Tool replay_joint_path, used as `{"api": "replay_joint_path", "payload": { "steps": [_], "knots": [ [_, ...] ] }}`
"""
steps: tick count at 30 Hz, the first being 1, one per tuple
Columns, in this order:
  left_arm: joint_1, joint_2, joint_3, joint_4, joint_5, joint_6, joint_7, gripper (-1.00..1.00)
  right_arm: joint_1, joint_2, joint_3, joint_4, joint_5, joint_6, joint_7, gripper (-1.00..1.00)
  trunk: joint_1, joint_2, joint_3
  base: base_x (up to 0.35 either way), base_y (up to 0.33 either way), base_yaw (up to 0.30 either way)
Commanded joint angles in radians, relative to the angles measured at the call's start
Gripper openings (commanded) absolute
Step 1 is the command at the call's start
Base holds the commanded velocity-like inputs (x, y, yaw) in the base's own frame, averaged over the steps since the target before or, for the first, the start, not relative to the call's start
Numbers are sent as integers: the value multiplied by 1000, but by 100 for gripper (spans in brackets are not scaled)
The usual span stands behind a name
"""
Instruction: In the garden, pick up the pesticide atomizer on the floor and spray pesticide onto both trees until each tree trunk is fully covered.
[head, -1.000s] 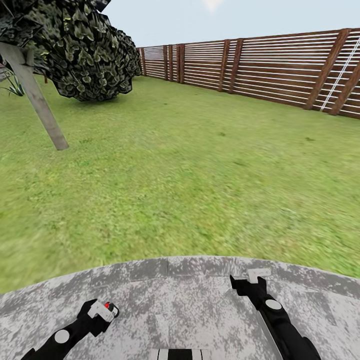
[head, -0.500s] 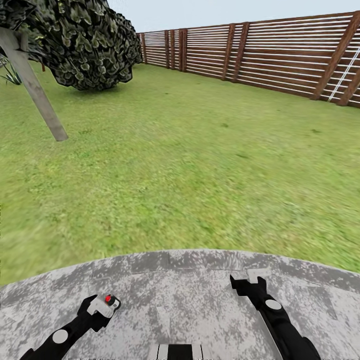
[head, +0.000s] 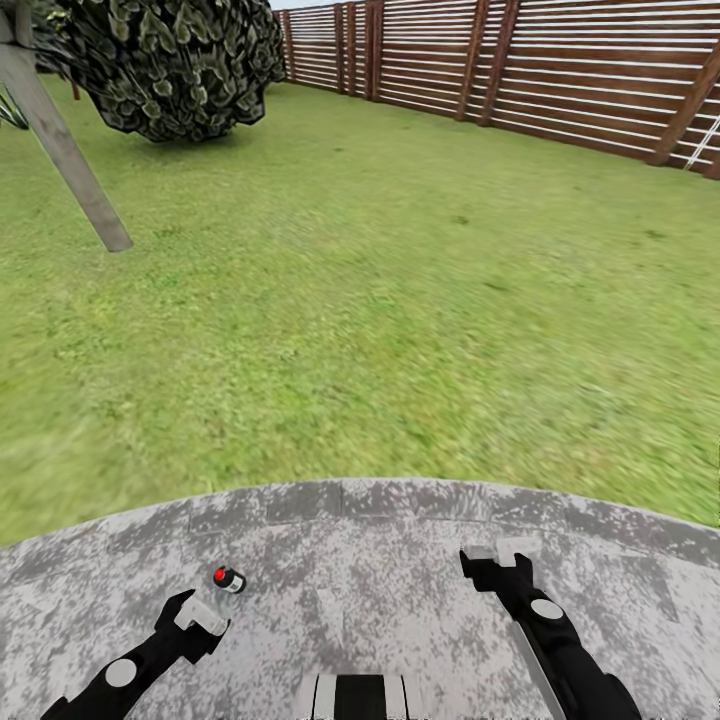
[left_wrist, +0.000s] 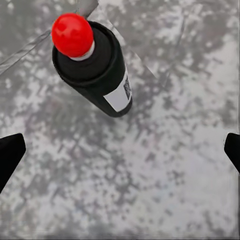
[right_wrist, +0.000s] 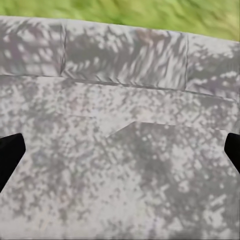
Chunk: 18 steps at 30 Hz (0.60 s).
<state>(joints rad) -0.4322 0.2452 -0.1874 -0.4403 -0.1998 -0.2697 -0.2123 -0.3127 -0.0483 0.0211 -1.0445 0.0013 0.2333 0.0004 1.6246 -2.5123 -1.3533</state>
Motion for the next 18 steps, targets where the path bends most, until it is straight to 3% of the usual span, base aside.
{"api": "replay_joint_path", "payload": {
  "steps": [1,6,18],
  "knots": [
    [0,0,0,0,-10,-5,1,100,0,-1,2,-2,0,5,1,100,0,-1,-6,0,0,2],
    [0,1,0,0,-10,-5,2,100,0,-1,2,-2,0,6,0,100,2,-2,-34,0,0,1],
    [0,2,0,0,-12,-3,3,100,0,-1,2,-2,0,6,-1,100,2,-2,-46,21,9,0]
  ]
}}
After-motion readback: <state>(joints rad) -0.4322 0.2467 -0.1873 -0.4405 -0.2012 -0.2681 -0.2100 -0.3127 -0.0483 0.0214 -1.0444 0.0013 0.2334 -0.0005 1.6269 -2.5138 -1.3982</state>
